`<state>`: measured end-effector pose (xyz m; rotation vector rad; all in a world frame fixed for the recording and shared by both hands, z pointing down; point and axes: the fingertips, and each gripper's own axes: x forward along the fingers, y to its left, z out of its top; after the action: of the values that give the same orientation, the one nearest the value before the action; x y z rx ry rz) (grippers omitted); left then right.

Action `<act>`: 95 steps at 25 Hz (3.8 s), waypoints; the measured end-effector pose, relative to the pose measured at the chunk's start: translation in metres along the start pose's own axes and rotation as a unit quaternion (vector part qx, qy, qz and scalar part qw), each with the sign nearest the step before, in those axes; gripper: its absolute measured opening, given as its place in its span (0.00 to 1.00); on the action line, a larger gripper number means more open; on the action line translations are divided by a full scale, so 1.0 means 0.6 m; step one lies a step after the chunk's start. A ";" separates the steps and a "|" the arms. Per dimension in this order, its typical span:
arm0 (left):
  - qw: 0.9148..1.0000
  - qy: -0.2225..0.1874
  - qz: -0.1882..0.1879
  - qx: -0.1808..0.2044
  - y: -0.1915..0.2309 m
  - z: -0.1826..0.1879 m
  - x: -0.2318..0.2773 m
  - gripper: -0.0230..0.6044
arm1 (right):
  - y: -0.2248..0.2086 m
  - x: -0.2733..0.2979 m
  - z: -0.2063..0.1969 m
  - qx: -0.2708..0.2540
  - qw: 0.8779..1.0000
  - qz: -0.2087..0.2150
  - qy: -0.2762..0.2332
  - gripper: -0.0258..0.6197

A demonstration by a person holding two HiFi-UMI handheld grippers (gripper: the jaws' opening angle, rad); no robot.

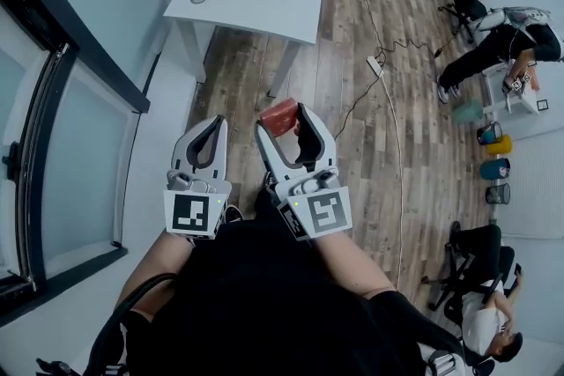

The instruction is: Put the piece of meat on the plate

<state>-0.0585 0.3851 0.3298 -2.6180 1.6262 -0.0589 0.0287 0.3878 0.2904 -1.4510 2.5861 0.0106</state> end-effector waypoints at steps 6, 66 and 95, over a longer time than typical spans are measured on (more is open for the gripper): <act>1.000 0.012 0.013 0.000 0.016 -0.020 0.045 0.04 | -0.035 0.039 -0.025 0.009 1.000 0.008 0.001 0.49; 1.000 0.017 0.020 0.007 0.012 -0.019 0.492 0.04 | -0.384 0.284 -0.029 0.026 0.998 0.046 0.017 0.49; 0.999 0.042 0.001 -0.030 0.237 -0.059 0.688 0.04 | -0.391 0.581 -0.101 0.021 0.995 0.061 0.081 0.49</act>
<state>-0.0048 -0.0491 0.3554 -2.6937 1.6819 -0.1235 0.0411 -0.0360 0.3146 -1.3280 2.7836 -0.1515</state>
